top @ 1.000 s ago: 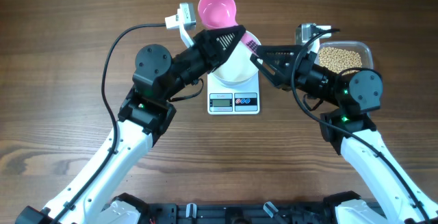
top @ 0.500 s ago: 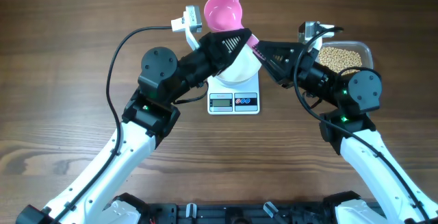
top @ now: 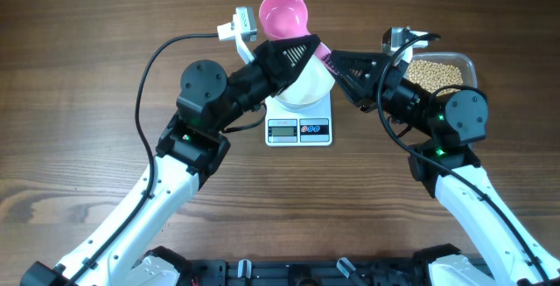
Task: Scoop item into bowl and weigh 150g on scale
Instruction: 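Grasp the pink scoop's handle with the right gripper beside the left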
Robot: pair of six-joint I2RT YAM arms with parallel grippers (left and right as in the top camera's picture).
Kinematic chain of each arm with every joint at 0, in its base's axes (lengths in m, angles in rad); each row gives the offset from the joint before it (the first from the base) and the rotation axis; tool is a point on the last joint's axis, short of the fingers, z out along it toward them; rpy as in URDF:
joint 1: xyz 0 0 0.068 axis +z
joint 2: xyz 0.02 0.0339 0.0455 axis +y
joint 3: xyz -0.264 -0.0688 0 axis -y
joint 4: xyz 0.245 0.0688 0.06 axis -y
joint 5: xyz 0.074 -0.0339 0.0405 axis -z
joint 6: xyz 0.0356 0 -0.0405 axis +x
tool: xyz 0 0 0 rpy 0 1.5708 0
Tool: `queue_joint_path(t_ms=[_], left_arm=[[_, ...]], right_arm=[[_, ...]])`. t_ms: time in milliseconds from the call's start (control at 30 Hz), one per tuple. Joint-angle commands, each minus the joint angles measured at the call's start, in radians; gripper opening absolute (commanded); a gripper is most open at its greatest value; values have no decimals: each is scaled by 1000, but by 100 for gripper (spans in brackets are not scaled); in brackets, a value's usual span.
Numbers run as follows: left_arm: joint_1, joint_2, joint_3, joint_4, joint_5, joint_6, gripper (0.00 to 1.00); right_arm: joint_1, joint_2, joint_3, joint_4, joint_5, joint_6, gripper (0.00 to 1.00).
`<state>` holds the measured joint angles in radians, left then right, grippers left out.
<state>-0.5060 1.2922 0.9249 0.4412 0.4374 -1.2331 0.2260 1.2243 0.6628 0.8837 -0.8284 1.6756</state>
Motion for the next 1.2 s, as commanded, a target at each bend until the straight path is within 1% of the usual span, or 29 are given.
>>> queue_joint_path(t_ms=[0, 500, 667, 900, 1167], left_arm=[[-9, 4, 11, 0, -16, -3, 4], [-9, 6, 11, -3, -27, -3, 4], [-38, 19, 11, -3, -50, -3, 4], [-47, 30, 11, -3, -61, -3, 4], [-46, 30, 11, 12, -64, -3, 4]], right_arm=[[3, 1, 9, 6, 13, 7, 30], [3, 1, 9, 6, 8, 7, 30], [3, 1, 9, 6, 9, 7, 30], [3, 1, 9, -16, 9, 6, 25], [3, 1, 9, -17, 32, 1, 23]])
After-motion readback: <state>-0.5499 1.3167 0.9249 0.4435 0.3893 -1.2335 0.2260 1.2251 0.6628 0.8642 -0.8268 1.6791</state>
